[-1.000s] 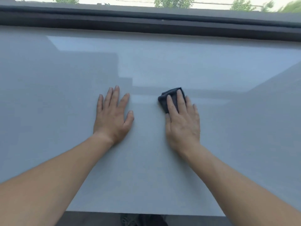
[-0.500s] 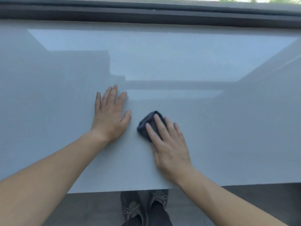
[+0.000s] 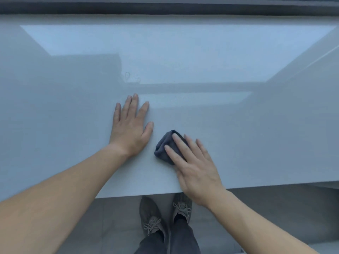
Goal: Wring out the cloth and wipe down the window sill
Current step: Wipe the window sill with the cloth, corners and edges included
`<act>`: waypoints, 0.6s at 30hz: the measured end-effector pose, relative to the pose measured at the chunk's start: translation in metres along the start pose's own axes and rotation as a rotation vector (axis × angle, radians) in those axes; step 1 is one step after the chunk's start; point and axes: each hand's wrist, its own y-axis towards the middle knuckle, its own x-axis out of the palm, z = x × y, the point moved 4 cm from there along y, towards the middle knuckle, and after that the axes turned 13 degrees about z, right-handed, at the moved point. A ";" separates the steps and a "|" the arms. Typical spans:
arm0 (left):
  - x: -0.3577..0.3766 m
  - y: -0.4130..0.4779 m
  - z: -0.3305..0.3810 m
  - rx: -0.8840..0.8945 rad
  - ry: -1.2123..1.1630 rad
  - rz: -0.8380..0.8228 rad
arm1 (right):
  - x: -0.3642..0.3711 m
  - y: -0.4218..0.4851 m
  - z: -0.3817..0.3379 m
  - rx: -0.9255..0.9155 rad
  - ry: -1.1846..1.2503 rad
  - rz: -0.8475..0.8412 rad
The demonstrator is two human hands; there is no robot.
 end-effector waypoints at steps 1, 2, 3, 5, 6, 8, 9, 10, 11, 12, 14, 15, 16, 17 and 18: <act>0.001 0.000 0.000 0.000 0.007 0.000 | -0.002 0.000 0.012 0.069 -0.017 0.011; 0.002 0.000 0.000 0.000 0.015 -0.004 | -0.004 0.000 0.023 0.188 -0.026 0.036; 0.002 -0.001 0.000 0.001 0.021 -0.009 | -0.006 -0.001 0.027 0.319 -0.028 0.068; 0.003 -0.001 0.000 -0.003 0.030 -0.009 | -0.006 -0.010 0.010 0.415 -0.028 0.115; 0.003 -0.001 0.000 -0.005 0.036 -0.007 | -0.004 -0.017 -0.006 0.357 -0.011 0.108; 0.003 -0.001 0.000 -0.009 0.044 -0.014 | -0.002 -0.035 -0.031 0.174 0.014 0.049; 0.003 0.000 0.000 -0.010 0.047 -0.020 | -0.003 -0.041 -0.032 0.106 0.019 0.018; 0.003 -0.001 0.000 -0.011 0.047 -0.024 | -0.005 -0.044 -0.022 0.065 0.012 0.003; 0.002 -0.001 0.001 -0.012 0.041 -0.025 | -0.007 -0.046 -0.008 0.067 -0.003 0.003; 0.002 -0.001 0.001 -0.014 0.031 -0.025 | -0.009 -0.047 0.011 0.127 -0.011 0.010; 0.001 0.000 0.001 -0.022 0.010 -0.027 | -0.018 -0.046 0.046 0.349 -0.031 0.077; 0.001 0.000 0.002 -0.027 0.003 -0.026 | -0.021 -0.047 0.055 0.454 -0.045 0.111; 0.001 0.000 0.003 -0.035 -0.003 -0.020 | -0.022 -0.049 0.054 0.503 -0.062 0.133; 0.001 0.001 0.004 -0.048 -0.010 -0.009 | -0.022 -0.052 0.047 0.475 -0.068 0.137; 0.000 0.002 0.007 -0.066 -0.021 0.005 | -0.020 -0.057 0.038 0.390 -0.054 0.119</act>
